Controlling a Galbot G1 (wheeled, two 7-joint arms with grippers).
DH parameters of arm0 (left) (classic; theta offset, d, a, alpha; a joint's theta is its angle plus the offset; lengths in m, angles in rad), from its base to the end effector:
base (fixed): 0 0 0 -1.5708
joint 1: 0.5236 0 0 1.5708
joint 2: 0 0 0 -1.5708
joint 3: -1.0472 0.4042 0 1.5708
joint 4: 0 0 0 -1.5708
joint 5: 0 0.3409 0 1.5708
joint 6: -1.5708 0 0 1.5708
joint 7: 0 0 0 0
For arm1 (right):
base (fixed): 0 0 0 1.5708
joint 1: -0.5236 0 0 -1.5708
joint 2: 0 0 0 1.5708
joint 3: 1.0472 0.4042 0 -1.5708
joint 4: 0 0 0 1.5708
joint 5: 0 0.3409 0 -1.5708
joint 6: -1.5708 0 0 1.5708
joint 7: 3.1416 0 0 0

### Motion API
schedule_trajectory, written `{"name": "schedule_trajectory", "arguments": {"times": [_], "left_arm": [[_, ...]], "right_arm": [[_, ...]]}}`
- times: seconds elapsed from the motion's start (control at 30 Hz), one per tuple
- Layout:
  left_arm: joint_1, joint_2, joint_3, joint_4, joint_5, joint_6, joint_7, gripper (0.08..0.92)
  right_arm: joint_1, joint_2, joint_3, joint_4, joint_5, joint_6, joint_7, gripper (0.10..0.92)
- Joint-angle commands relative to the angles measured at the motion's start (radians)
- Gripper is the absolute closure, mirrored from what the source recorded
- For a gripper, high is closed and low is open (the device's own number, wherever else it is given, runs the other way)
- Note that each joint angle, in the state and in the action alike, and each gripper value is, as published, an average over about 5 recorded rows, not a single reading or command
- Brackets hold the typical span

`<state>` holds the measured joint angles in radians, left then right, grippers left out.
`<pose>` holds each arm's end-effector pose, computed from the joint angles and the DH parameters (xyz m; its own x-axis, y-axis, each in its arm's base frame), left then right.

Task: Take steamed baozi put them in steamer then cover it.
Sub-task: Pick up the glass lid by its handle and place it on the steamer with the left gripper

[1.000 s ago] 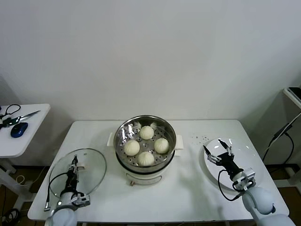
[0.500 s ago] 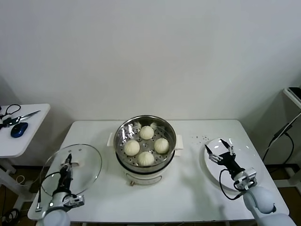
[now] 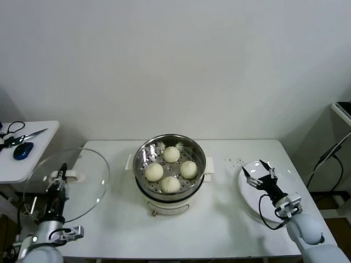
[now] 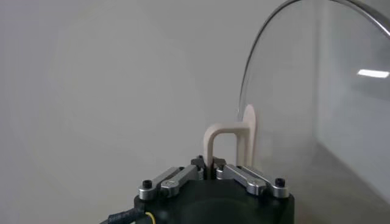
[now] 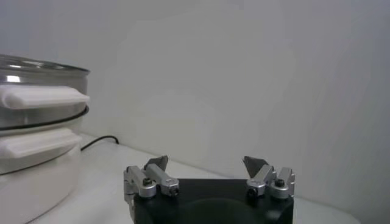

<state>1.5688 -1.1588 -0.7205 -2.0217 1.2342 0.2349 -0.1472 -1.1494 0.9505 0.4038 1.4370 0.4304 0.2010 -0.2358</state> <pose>0.1561 0.1574 -0.3322 -0.9698 -0.1988 -0.1412 -0.1128 -0.1479 0.9826 0.2940 -0.2285 -0.4216 -0.9504 -0.2854 0.1241 -0.3031 0.9393 -0.1609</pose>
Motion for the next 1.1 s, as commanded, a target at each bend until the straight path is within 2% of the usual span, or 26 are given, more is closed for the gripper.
{"name": "schedule_trajectory", "arguments": {"times": [0.03,0.17,0.27,0.37,0.53,0.73,0.87,0.97,1.1], "left_arm": [[-0.07,0.278,0.204,-0.202,-0.056,0.274,0.104,0.853],[-0.268,0.346,0.388,-0.197,-0.064,0.413,0.206,0.853],[-0.444,0.342,0.561,-0.186,-0.051,0.506,0.32,0.853],[-0.564,0.273,0.685,-0.163,0.015,0.547,0.421,0.853],[-0.654,0.109,0.782,-0.089,0.163,0.551,0.527,0.853],[-0.69,-0.048,0.836,0.014,0.261,0.551,0.548,0.853],[-0.684,-0.141,0.847,0.073,0.281,0.551,0.497,0.853],[-0.675,-0.182,0.86,0.109,0.29,0.551,0.467,0.853],[-0.663,-0.218,0.874,0.136,0.318,0.551,0.469,0.853]], "right_arm": [[0.029,-0.003,-0.015,-0.034,-0.008,0.003,0.0,0.203],[0.048,0.001,-0.027,-0.05,-0.019,0.004,0.002,0.203],[0.06,0.006,-0.033,-0.057,-0.022,0.004,0.002,0.203],[0.068,0.011,-0.036,-0.065,-0.026,0.005,0.002,0.203],[0.07,0.015,-0.027,-0.079,-0.033,0.01,0.0,0.203],[0.06,0.014,-0.012,-0.082,-0.046,0.014,-0.001,0.203],[0.052,0.017,-0.001,-0.078,-0.049,0.016,-0.002,0.203],[0.051,0.017,0.003,-0.082,-0.05,0.019,-0.004,0.203],[0.051,0.021,0.006,-0.087,-0.054,0.022,-0.011,0.203]]}}
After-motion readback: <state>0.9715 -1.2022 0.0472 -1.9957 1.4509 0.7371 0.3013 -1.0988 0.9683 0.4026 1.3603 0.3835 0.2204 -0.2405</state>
